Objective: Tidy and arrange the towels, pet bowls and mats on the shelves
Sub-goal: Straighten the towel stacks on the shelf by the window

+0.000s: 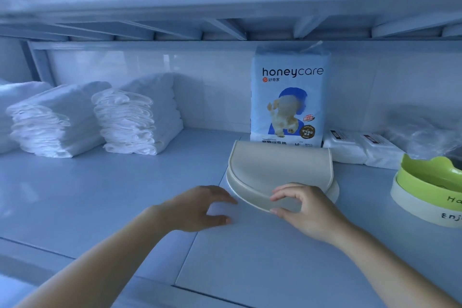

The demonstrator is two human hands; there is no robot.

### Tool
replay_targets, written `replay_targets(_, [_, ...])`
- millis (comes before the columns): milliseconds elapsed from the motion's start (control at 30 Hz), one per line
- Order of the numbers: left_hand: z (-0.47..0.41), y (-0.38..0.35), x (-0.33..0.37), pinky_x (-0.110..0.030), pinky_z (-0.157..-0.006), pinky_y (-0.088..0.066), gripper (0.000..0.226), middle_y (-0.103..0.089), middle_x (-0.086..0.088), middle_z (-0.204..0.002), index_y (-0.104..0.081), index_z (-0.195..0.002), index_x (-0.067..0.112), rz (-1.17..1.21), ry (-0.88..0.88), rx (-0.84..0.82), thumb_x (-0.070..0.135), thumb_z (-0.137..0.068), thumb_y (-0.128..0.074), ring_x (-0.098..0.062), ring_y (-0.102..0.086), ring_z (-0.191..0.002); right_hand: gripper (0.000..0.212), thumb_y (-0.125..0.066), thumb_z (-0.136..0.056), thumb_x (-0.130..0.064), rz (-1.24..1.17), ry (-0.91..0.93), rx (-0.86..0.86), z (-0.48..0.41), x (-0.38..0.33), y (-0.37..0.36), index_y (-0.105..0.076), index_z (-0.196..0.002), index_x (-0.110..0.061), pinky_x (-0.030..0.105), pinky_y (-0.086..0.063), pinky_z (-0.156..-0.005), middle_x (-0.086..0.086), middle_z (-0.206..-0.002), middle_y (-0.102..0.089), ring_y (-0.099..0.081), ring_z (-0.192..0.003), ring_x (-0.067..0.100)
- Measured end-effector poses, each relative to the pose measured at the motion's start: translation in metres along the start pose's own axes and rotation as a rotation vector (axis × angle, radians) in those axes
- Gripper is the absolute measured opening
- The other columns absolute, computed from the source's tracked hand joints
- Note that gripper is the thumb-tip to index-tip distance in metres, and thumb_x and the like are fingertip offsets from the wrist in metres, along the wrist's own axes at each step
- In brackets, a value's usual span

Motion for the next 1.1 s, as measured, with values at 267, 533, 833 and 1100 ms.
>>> replay_targets(267, [0.082,0.046,-0.078,-0.020,-0.100,-0.036,0.032,-0.052,0.026,-0.124,-0.053,-0.118,0.049,-0.059,0.161,0.141,0.050,-0.087,-0.054,0.003,-0.046,-0.116,0.014,-0.072,-0.080,-0.030,0.022,0.139,-0.106,-0.053,-0.091,-0.073,-0.071,-0.094,-0.030,-0.002,-0.032,-0.080,-0.022,-0.105,-0.062,-0.052,-0.099,-0.013])
replay_targets(533, [0.198,0.083,-0.183,-0.022,-0.098,-0.039,0.031,-0.054,0.022,-0.122,-0.056,-0.118,0.043,-0.086,0.331,0.225,0.048,-0.088,-0.053,0.002,-0.050,-0.112,0.020,-0.069,-0.081,-0.032,-0.009,0.285,-0.255,-0.110,-0.205,-0.201,-0.068,-0.102,-0.032,0.003,-0.032,-0.077,-0.018,-0.112,-0.060,-0.053,-0.100,-0.004])
replay_targets(833, [0.293,0.086,-0.292,-0.031,-0.106,-0.034,0.044,-0.041,0.014,-0.137,-0.049,-0.127,0.037,-0.022,0.531,0.254,0.055,-0.087,-0.050,-0.010,-0.041,-0.124,0.035,-0.061,-0.087,-0.033,0.074,0.391,-0.356,-0.155,-0.295,-0.311,-0.058,-0.121,-0.027,0.010,-0.028,-0.096,-0.011,-0.126,-0.048,-0.045,-0.120,0.004])
replay_targets(1100, [0.314,0.096,-0.353,-0.030,-0.112,-0.017,0.074,-0.028,0.015,-0.147,-0.036,-0.132,0.052,-0.058,0.670,0.327,0.081,-0.065,-0.020,-0.012,-0.028,-0.134,0.047,-0.036,-0.097,-0.043,0.231,0.377,-0.473,-0.190,-0.316,-0.359,-0.030,-0.143,-0.035,0.030,-0.006,-0.117,-0.012,-0.156,-0.011,-0.007,-0.144,0.006])
Point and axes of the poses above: each hand's wrist, its own z-axis away from the middle knuckle, its own y-axis out of the back of the hand, x = y × z, the point moved 2 cm from there along -z, towards the middle knuckle
